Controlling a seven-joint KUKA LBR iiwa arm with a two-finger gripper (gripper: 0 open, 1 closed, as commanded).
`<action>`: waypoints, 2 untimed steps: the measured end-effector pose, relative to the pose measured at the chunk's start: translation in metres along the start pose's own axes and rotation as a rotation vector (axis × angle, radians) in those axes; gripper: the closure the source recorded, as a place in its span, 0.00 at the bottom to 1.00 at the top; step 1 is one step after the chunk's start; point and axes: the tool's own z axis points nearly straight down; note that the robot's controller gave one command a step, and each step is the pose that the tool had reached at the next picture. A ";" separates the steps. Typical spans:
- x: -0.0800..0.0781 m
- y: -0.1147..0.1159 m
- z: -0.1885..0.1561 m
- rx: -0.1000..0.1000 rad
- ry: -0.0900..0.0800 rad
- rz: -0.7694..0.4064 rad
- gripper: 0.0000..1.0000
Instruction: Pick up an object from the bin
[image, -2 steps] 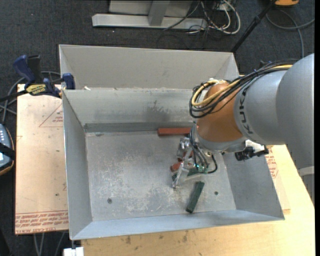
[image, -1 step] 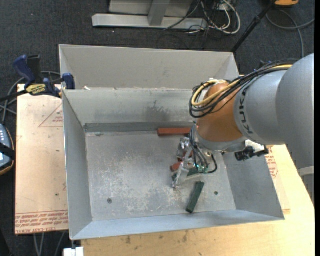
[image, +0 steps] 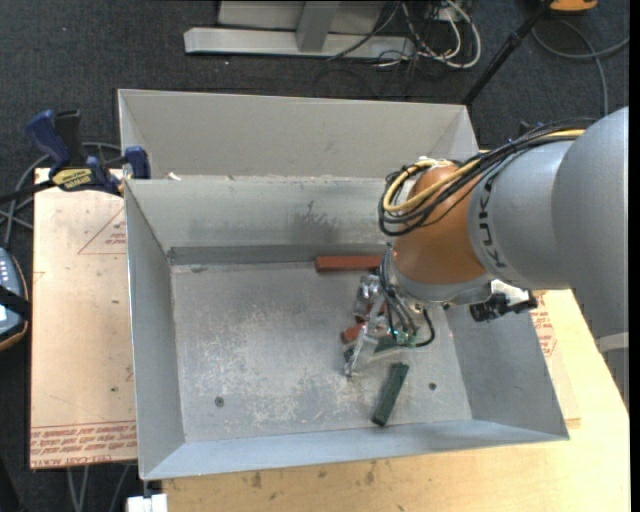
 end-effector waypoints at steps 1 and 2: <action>0.000 0.000 0.000 0.000 0.000 0.000 0.00; 0.000 0.000 0.000 0.000 0.000 0.000 0.00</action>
Offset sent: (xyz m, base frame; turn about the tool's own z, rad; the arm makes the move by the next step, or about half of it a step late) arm 0.0000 0.0000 0.0000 0.0000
